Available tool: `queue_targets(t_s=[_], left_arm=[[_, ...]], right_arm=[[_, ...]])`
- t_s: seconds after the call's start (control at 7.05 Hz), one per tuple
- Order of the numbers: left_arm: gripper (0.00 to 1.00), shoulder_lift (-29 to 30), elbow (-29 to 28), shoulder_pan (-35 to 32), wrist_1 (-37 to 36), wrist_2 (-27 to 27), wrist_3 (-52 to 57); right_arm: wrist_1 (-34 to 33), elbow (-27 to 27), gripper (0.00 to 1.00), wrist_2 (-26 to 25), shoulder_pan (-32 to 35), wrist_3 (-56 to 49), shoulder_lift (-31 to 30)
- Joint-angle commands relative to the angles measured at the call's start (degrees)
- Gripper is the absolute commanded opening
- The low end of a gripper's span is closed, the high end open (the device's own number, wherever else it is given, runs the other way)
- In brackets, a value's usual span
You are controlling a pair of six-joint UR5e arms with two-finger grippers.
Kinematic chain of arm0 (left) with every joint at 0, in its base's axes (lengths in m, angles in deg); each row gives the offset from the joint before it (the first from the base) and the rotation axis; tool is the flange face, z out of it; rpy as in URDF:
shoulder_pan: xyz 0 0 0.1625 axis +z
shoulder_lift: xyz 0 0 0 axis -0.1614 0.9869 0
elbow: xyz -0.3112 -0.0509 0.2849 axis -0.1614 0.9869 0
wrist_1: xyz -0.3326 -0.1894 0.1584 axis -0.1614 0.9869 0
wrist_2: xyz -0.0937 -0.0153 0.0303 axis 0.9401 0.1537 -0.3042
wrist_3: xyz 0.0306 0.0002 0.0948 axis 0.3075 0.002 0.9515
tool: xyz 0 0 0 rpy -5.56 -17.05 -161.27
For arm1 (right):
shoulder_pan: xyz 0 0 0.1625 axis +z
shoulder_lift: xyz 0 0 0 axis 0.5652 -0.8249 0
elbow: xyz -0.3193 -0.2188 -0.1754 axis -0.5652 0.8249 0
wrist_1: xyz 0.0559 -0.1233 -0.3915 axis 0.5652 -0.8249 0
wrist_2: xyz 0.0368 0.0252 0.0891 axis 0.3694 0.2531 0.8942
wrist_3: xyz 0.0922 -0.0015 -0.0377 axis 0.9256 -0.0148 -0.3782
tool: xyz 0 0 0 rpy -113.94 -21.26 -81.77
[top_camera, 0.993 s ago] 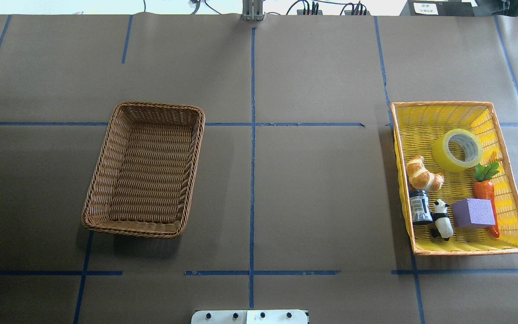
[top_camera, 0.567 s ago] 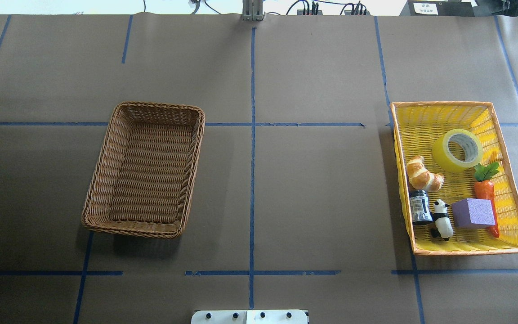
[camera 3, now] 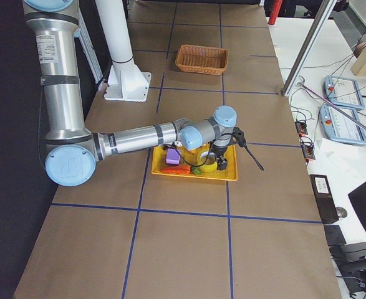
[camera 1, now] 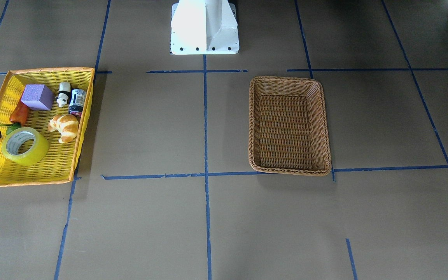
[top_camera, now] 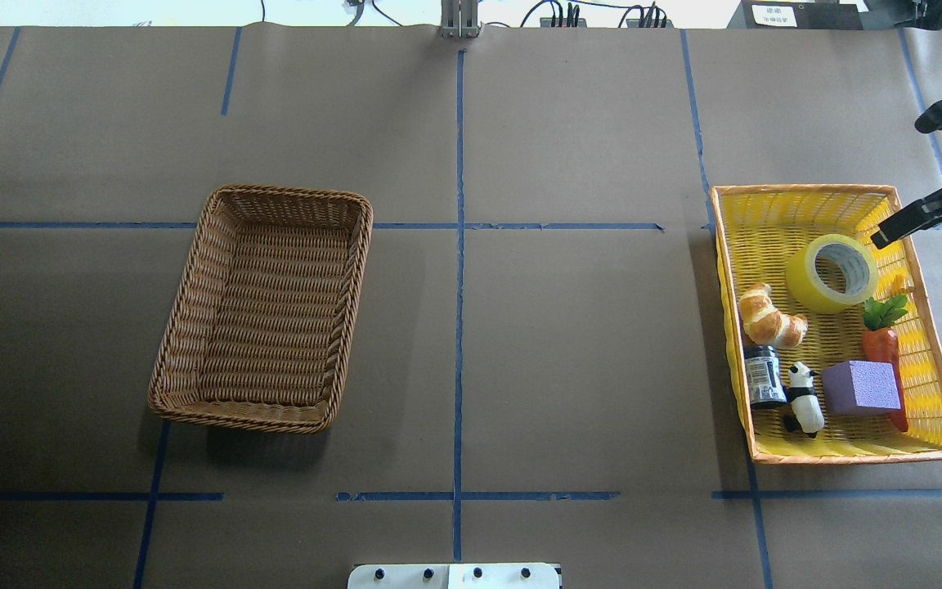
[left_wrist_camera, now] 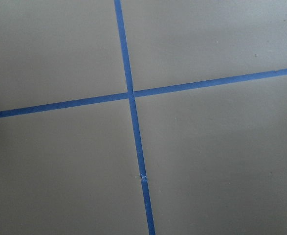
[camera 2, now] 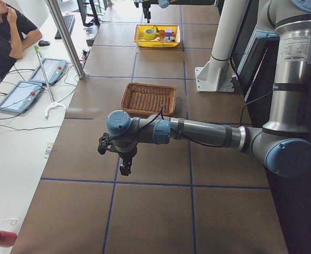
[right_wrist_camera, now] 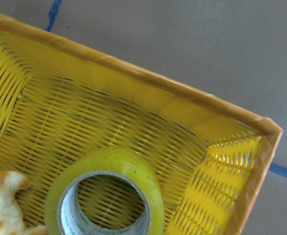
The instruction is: Move tape to another basket
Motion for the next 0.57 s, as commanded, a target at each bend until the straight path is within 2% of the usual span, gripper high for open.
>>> queue_targets(t_s=[0.0,0.14,0.28,0.43], left_arm=[[1.0,0.41,-0.11,0.04,0.02,0.67,-0.28],[1.0,0.42,-0.02,0.04,0.01,0.59,-0.28],[1.0,0.42,-0.28,0.04,0.1,0.5,-0.28],[1.0,0.5,-0.11,0.04,0.02,0.5,-0.28]], right_arm=[[0.12,0.7,0.99,-3.9,-3.97,0.05,1.05],[2.3,2.36,0.98,-4.87,-4.42,0.05,1.05],[6.76,6.47,0.98,-4.79,-5.12,0.23,1.13],[8.8,7.64,0.95,-4.35,-5.12,0.4,2.27]])
